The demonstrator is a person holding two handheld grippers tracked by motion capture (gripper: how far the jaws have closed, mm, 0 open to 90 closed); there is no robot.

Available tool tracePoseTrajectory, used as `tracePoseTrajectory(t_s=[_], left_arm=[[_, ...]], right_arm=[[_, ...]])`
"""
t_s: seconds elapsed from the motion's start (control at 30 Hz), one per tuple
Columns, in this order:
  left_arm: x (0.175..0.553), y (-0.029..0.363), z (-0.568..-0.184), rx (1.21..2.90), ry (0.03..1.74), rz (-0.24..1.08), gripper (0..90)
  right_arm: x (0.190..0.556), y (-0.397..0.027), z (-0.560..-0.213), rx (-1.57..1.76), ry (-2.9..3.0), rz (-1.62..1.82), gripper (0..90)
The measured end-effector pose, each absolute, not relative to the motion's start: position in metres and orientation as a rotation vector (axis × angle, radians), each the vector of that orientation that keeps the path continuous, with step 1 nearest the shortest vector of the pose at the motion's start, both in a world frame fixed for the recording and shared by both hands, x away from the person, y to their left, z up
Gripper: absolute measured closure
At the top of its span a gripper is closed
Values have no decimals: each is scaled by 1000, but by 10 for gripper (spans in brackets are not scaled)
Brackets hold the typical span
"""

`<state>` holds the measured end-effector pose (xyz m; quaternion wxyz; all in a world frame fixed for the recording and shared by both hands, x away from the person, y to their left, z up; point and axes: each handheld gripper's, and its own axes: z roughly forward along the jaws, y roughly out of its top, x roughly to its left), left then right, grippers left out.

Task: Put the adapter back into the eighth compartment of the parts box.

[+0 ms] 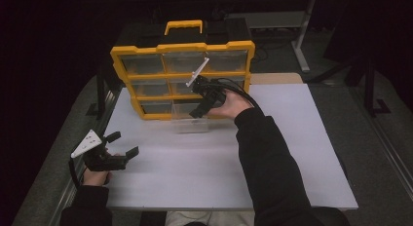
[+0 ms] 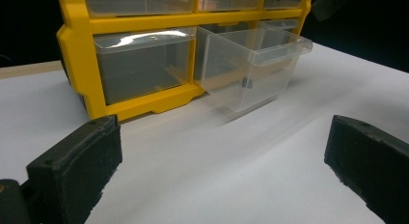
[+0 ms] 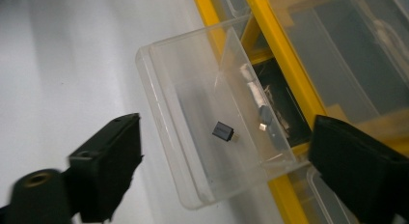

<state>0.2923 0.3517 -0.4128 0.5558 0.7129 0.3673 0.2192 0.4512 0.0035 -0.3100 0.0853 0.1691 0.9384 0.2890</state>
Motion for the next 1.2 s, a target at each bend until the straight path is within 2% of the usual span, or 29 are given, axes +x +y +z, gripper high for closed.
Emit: tracePoseTrajectory(t_s=[0.1, 1.2], left_arm=[[292, 351, -413, 1683, 866, 516, 0], [291, 351, -414, 1681, 880, 516, 0]], right_arm=[[449, -2, -308, 510, 2786, 877, 0], [430, -75, -306, 664, 2650, 997, 0]])
